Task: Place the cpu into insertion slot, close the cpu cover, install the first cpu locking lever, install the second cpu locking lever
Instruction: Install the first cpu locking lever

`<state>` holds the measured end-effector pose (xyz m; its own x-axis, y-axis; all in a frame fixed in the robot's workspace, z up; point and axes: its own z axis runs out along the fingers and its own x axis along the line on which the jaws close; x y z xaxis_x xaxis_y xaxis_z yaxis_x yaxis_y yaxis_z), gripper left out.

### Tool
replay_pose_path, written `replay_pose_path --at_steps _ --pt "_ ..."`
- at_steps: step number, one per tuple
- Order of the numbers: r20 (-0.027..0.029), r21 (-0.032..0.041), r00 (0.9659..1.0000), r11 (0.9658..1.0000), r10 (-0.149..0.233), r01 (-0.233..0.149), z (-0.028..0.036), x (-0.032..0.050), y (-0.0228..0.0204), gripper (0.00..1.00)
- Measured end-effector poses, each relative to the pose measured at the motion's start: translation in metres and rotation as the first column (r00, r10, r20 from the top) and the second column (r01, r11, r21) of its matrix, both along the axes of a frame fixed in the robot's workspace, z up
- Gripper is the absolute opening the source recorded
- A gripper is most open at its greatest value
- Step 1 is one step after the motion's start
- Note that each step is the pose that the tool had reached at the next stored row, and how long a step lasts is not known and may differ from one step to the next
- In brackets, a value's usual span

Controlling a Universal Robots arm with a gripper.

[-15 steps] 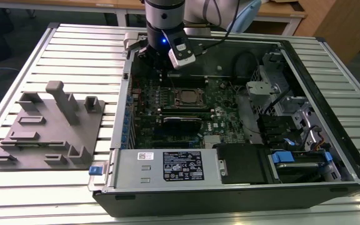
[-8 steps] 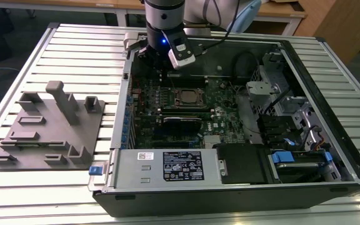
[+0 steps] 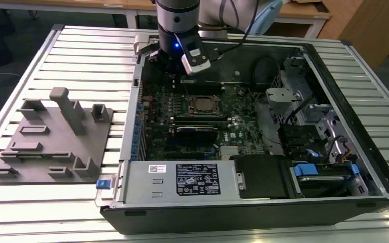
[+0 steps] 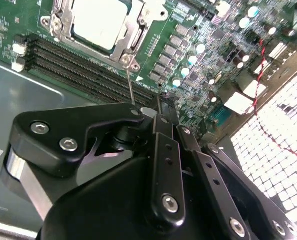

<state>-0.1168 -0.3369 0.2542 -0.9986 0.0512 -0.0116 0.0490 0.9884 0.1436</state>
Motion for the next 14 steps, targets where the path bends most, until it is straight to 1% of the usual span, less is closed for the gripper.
replay_pose_path --at_steps 1,2,3,6,7,9,12,14 --pt "-0.0001 0.0078 1.0000 1.0000 0.000 0.000 -0.0001 0.0000 0.0000 0.11" --pt "-0.0001 0.0142 1.0000 0.9999 0.000 0.000 -0.0002 -0.0001 0.0000 0.11" --pt "-0.0001 0.0167 1.0000 0.9999 0.000 0.000 -0.0002 -0.0001 0.0000 0.11" --pt "0.0000 0.0189 1.0000 0.9998 0.000 0.000 -0.0005 -0.0001 0.0001 0.11" --pt "-0.0002 0.0213 1.0000 0.9998 0.000 0.000 -0.0005 -0.0002 -0.0001 0.11" --pt "-0.0001 0.0281 1.0000 0.9996 0.000 0.000 -0.0007 -0.0003 0.0000 0.11" --pt "-0.0001 0.0344 1.0000 0.9994 0.000 0.000 -0.0010 -0.0004 0.0000 0.11" --pt "-0.0001 0.0442 1.0000 0.9990 0.000 0.000 -0.0012 -0.0005 0.0000 0.11"
